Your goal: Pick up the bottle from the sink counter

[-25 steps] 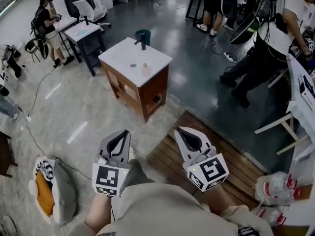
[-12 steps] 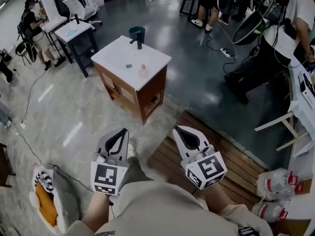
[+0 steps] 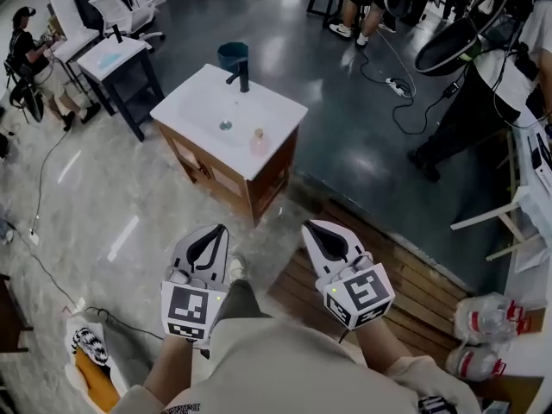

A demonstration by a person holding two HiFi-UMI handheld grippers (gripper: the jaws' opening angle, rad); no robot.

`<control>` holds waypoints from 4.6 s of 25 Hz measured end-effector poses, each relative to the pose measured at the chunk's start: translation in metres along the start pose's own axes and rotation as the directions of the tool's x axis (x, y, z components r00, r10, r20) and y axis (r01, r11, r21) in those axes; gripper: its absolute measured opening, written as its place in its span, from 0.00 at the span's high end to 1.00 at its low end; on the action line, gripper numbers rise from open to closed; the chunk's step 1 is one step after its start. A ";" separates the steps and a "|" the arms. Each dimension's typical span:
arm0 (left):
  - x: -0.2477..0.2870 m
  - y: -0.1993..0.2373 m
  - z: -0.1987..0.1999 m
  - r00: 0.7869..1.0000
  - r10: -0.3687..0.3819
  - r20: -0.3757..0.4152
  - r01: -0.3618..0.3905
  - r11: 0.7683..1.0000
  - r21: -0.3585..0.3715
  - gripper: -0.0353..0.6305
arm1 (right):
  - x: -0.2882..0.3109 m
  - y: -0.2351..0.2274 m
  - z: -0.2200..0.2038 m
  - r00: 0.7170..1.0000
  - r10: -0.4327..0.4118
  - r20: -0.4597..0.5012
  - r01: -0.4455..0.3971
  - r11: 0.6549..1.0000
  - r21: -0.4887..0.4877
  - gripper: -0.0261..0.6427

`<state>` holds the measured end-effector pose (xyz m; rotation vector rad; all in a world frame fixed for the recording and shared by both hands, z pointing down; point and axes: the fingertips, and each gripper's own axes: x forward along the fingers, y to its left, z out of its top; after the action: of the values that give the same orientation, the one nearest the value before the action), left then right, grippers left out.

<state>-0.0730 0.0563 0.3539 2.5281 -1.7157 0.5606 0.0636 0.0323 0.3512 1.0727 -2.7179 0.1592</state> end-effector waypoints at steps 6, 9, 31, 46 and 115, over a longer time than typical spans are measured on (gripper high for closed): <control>0.059 0.092 0.008 0.999 -0.049 -0.016 0.049 0.999 -0.001 0.94 | 0.094 -0.017 0.024 0.998 -0.059 -0.028 0.060 0.998 0.031 0.97; 0.090 0.127 0.016 0.995 -0.103 -0.013 0.103 0.994 0.021 0.94 | 0.136 -0.028 0.042 0.995 -0.097 -0.033 0.098 0.995 0.036 0.97; 0.175 0.225 0.041 0.978 -0.206 -0.019 0.207 0.978 0.033 0.94 | 0.249 -0.091 0.106 0.978 -0.206 -0.038 0.207 0.978 0.018 0.97; 0.196 0.175 0.044 0.978 -0.203 -0.055 0.205 0.978 0.037 0.94 | 0.220 -0.117 0.075 0.985 -0.169 -0.041 0.171 0.983 0.069 0.97; 0.408 0.227 -0.170 0.888 -0.325 -0.326 0.278 0.943 -0.184 0.94 | 0.477 -0.198 -0.175 0.917 -0.203 -0.343 0.215 0.977 -0.003 0.84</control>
<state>-0.1922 -0.3575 0.6021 2.3541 -1.1685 0.7864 -0.1119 -0.3960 0.6391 1.2106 -2.2848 0.3262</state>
